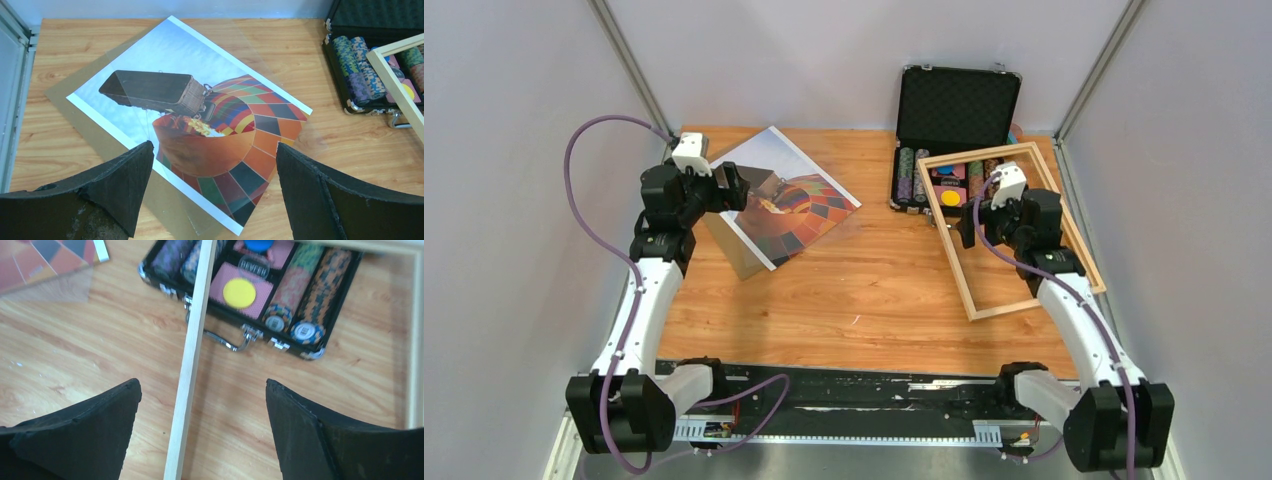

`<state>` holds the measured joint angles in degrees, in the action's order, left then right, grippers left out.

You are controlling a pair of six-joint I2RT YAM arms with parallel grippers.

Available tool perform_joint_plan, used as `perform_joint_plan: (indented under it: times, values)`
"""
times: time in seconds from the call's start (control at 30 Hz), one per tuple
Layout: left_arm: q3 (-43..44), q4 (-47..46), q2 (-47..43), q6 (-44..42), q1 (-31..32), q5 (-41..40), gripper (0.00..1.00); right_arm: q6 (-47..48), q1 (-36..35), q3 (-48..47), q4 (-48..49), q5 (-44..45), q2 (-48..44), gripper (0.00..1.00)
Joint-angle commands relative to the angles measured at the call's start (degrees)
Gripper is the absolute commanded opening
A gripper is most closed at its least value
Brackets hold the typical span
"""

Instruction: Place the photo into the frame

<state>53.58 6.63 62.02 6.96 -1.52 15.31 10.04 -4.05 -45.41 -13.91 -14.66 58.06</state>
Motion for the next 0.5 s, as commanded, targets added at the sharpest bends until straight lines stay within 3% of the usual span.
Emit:
perform_joint_plan:
  times: [0.0, 0.17, 0.47]
  values:
    - [2.13, -0.52, -0.41, -0.28, 0.15, -0.21, 1.0, 2.35, -0.03, -0.8, -2.99, -0.29, 4.47, 0.93]
    - [2.38, -0.1, -0.65, -0.41, 0.24, -0.31, 1.0, 0.41, -1.2, -1.06, -2.8, -2.01, 9.4, 0.88]
    - [2.62, 0.28, -0.74, -0.52, 0.17, -0.56, 1.0, -0.51, -7.71, -3.49, -3.05, 4.55, 23.83, 0.72]
